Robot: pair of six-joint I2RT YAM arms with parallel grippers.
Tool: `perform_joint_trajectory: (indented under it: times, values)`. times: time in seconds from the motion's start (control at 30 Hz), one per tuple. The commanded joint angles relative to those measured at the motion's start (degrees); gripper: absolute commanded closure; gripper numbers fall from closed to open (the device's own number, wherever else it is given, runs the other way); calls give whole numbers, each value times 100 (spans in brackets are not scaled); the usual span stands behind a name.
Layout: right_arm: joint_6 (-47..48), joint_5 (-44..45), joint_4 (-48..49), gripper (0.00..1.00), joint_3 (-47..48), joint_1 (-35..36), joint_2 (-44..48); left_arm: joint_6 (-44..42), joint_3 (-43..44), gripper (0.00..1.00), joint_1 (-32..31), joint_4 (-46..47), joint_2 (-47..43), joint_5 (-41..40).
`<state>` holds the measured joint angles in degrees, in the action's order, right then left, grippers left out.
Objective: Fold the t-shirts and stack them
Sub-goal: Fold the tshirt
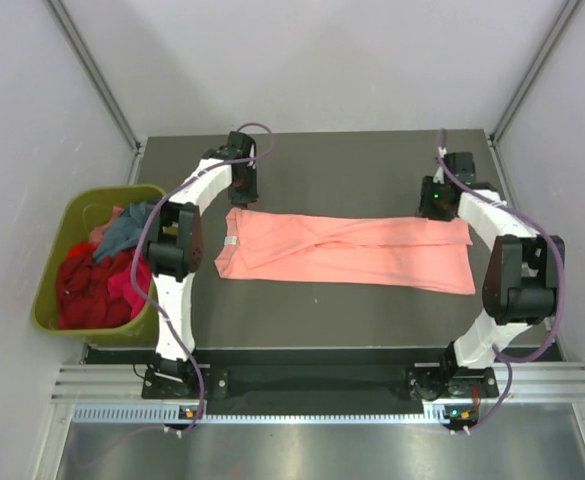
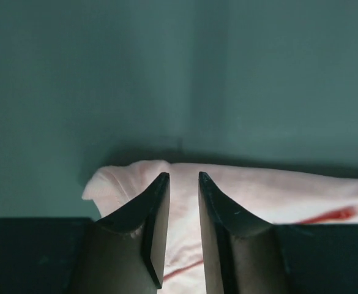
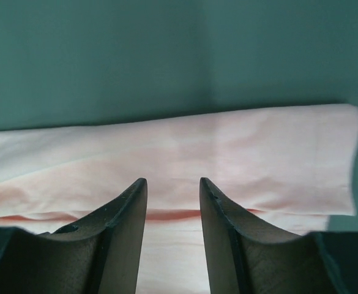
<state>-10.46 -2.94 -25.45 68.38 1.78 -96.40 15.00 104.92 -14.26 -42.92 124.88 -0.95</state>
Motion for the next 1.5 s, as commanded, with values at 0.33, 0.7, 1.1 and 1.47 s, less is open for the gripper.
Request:
perform_joint_trajectory:
  times: [0.33,0.7,1.1,1.47]
  values:
    - [378,-593,-566,49,589,-1522,-432,-182,178,66,486,-208,326,-230]
    - [527,-673,-443,51,571,-2182,-792,-244,177,71,495,-85,502,-89]
    - [378,-832,259,84,439,-2279,-1293,64,599,100,714,-138,783,-116]
    - [35,-356,945,100,316,-2516,-1355,486,986,100,925,-33,985,-107]
